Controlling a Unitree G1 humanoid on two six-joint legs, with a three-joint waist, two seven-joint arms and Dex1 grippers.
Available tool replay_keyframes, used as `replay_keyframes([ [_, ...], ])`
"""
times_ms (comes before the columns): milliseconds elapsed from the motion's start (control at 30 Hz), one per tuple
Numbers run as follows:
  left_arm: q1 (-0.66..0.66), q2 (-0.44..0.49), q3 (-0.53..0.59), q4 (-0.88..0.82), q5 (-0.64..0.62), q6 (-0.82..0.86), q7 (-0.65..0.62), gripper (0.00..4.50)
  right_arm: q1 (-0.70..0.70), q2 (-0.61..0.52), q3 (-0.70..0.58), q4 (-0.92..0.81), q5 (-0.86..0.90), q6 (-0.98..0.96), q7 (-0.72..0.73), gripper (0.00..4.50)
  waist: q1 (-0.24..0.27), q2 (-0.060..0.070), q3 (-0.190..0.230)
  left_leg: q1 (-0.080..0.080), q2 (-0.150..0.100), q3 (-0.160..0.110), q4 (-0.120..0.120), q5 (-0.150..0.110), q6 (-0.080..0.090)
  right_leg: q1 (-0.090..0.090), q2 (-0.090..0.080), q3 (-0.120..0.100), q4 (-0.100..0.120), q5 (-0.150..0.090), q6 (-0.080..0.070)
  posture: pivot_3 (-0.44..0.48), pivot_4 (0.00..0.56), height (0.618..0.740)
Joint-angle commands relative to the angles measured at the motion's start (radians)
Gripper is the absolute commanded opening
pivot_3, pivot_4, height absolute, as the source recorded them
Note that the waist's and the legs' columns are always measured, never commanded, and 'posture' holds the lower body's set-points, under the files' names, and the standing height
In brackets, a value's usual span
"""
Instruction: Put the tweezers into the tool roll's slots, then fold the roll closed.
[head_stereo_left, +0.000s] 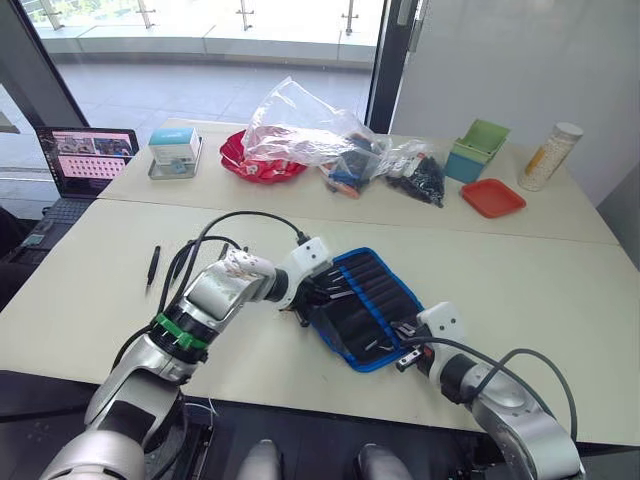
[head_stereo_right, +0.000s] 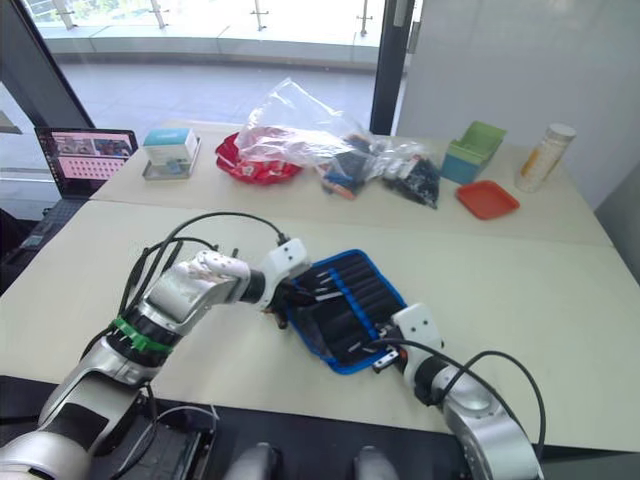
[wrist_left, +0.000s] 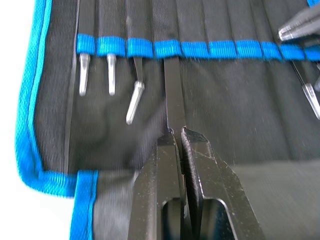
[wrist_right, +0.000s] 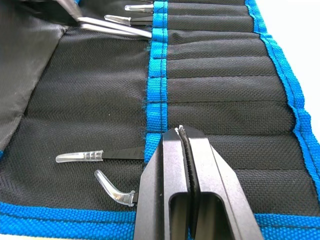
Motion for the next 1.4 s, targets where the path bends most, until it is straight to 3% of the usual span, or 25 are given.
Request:
replay_keyframes([
  [33,-0.041,-0.048,-0.028,0.085,0.059,-0.068,-0.005,0.0,0.054,0.002,0.071,0.018,0.005,0.064,0.015,0.04,0.002,0.0,0.0,0.0,0.0,0.0,0.0,0.0,0.0,0.0,0.0,0.0,0.0,0.0,0.0,0.0,0.15,0.723],
  [400,-0.095,-0.207,-0.044,0.352,0.168,-0.246,-0.046,0.0,0.079,0.011,0.091,-0.018,0.01,0.058,0.019,0.04,0.002,0.0,-0.001,0.001,0.0,0.0,0.0,0.0,0.0,0.002,0.0,0.0,-0.001,0.0,0.0,0.0,0.15,0.723],
  [733,-0.076,-0.179,-0.002,0.35,0.193,-0.254,-0.095,0.0,0.081,0.014,0.089,-0.01,0.006,0.055,0.016,0.04,-0.01,0.0,-0.002,0.007,0.0,0.0,-0.001,-0.001,0.002,0.01,0.0,0.0,-0.004,-0.001,0.001,0.0,0.15,0.723],
  [767,-0.073,-0.175,0.005,0.343,0.193,-0.252,-0.093,0.71,0.079,0.015,0.089,-0.007,0.006,0.055,0.015,0.0,-0.012,0.0,-0.002,0.007,0.0,0.0,-0.001,-0.001,0.002,0.01,0.0,0.0,-0.004,-0.001,0.001,0.0,0.15,0.723],
  [833,-0.07,-0.163,0.017,0.323,0.188,-0.247,-0.102,1.18,0.071,0.017,0.091,0.0,0.003,0.055,0.014,0.0,-0.014,0.0,-0.002,0.007,0.0,0.0,-0.001,-0.001,0.002,0.01,0.0,0.0,-0.004,-0.001,0.001,0.0,0.15,0.723],
  [1000,-0.062,-0.104,0.09,0.214,0.15,-0.201,-0.122,2.95,0.047,0.02,0.09,0.022,-0.003,0.056,0.013,0.0,-0.027,0.0,-0.002,0.007,0.002,-0.001,-0.001,-0.001,0.002,0.009,0.002,0.0,-0.004,-0.001,0.001,0.0,0.15,0.723],
  [1133,-0.005,0.006,0.253,0.021,0.019,-0.113,-0.175,4.27,0.037,0.02,0.092,0.044,-0.009,0.047,0.013,0.0,-0.034,0.001,-0.002,0.007,0.004,-0.001,-0.002,-0.001,0.002,0.008,0.003,0.0,-0.003,-0.001,0.001,0.0,0.15,0.723],
  [1167,0.024,0.034,0.319,-0.028,-0.031,-0.071,-0.182,4.48,0.035,0.02,0.094,0.049,-0.012,0.044,0.014,0.0,-0.035,0.001,-0.002,0.007,0.004,-0.001,-0.002,-0.001,0.002,0.009,0.003,0.0,-0.003,-0.001,0.001,0.0,0.15,0.723],
  [1233,0.091,0.073,0.422,-0.104,-0.096,-0.054,-0.18,4.48,0.036,0.019,0.094,0.052,-0.013,0.039,0.015,0.0,-0.037,0.001,-0.002,0.007,0.004,-0.001,-0.002,-0.001,0.002,0.009,0.003,0.0,-0.003,-0.001,0.001,0.0,0.15,0.723],
  [1400,0.326,0.137,0.652,-0.219,-0.123,-0.26,-0.122,4.48,0.035,0.015,0.092,0.068,-0.014,0.026,0.024,0.0,-0.035,0.001,-0.002,0.01,0.004,-0.001,-0.003,-0.001,0.002,0.01,0.002,0.0,-0.003,-0.001,0.001,0.0,0.15,0.723],
])
